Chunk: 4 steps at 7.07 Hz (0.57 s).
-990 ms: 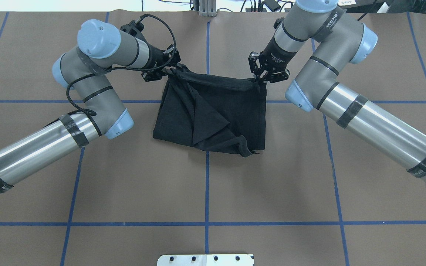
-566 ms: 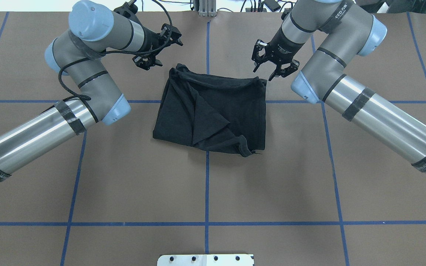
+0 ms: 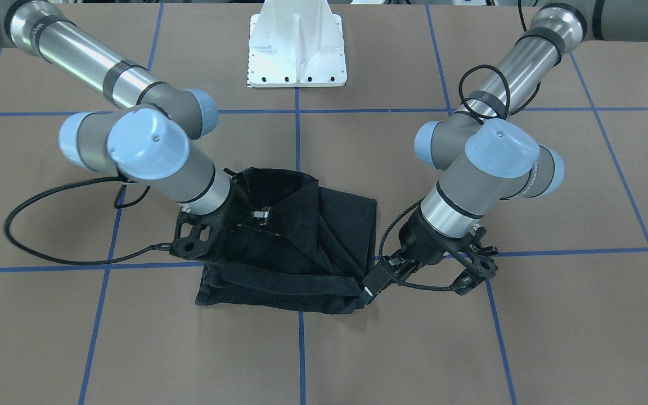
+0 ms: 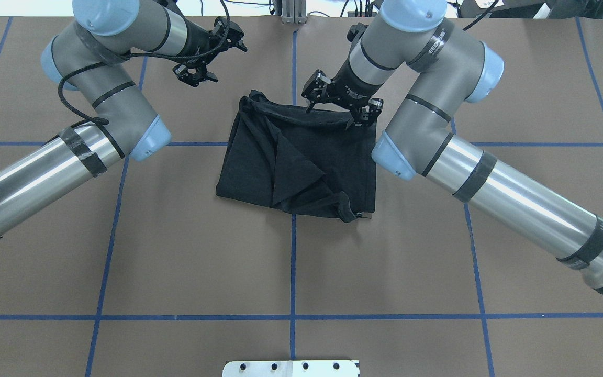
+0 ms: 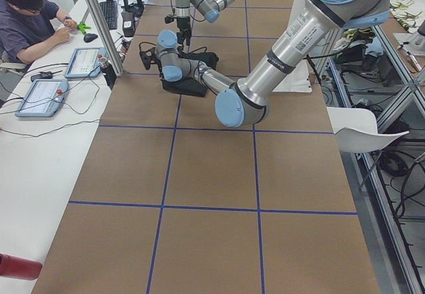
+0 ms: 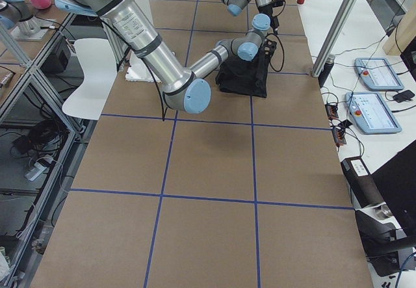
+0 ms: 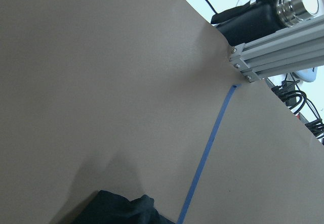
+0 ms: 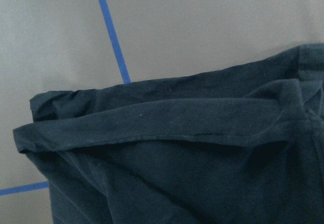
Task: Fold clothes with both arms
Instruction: 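Lower the right gripper onto the folded shirt and press it flat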
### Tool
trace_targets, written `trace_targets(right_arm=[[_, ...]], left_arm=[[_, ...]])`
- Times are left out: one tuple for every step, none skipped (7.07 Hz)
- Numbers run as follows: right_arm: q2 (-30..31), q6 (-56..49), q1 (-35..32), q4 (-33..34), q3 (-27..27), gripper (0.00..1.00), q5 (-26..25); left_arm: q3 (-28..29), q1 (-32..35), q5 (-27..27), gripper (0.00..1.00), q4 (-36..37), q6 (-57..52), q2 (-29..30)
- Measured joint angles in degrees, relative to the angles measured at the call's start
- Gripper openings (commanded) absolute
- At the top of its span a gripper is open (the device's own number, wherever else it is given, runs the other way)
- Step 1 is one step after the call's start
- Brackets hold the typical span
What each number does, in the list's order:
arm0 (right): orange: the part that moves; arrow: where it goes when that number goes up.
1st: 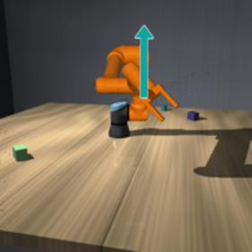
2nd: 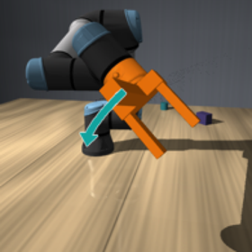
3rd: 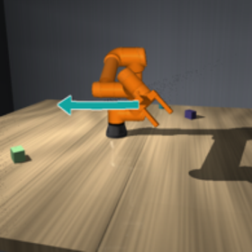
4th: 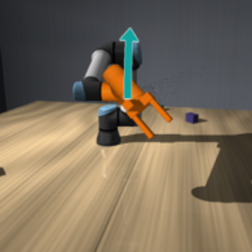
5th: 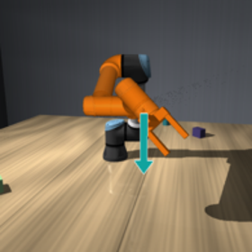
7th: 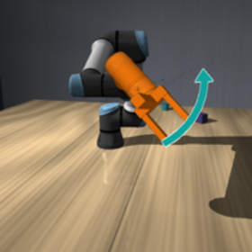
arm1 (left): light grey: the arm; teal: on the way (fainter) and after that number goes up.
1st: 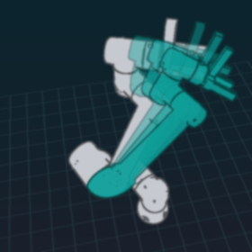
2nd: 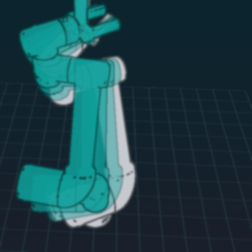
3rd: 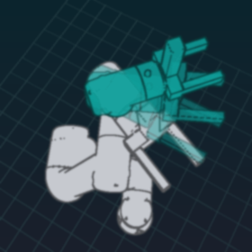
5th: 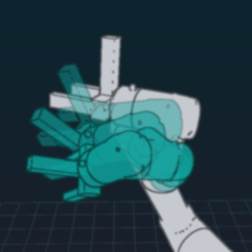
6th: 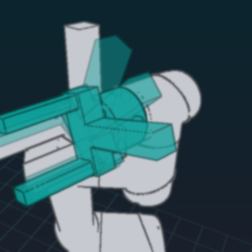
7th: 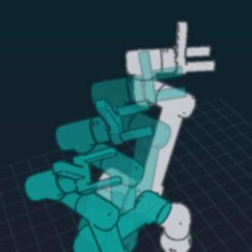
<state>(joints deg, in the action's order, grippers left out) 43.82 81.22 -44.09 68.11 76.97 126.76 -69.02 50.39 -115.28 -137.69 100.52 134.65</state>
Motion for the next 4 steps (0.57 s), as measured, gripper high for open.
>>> trace_targets(right_arm=[[-1.0,-0.1,2.4,0.9,0.7,0.99,-2.7],[-2.8,-0.7,5.6,4.3,1.8,0.99,-7.3],[-5.1,-3.1,10.0,11.0,3.8,0.98,-14.0],[-7.3,-6.4,15.3,19.0,5.9,0.96,-22.0]], left_arm=[[-1.5,0.4,-0.6,1.0,0.0,-1.0,-1.5],[-3.8,1.0,-1.2,1.0,0.1,-2.5,-4.0],[-6.4,1.6,-1.8,1.0,0.0,-4.4,-7.0],[-8.7,2.1,-2.1,1.0,0.0,-6.0,-9.8]])
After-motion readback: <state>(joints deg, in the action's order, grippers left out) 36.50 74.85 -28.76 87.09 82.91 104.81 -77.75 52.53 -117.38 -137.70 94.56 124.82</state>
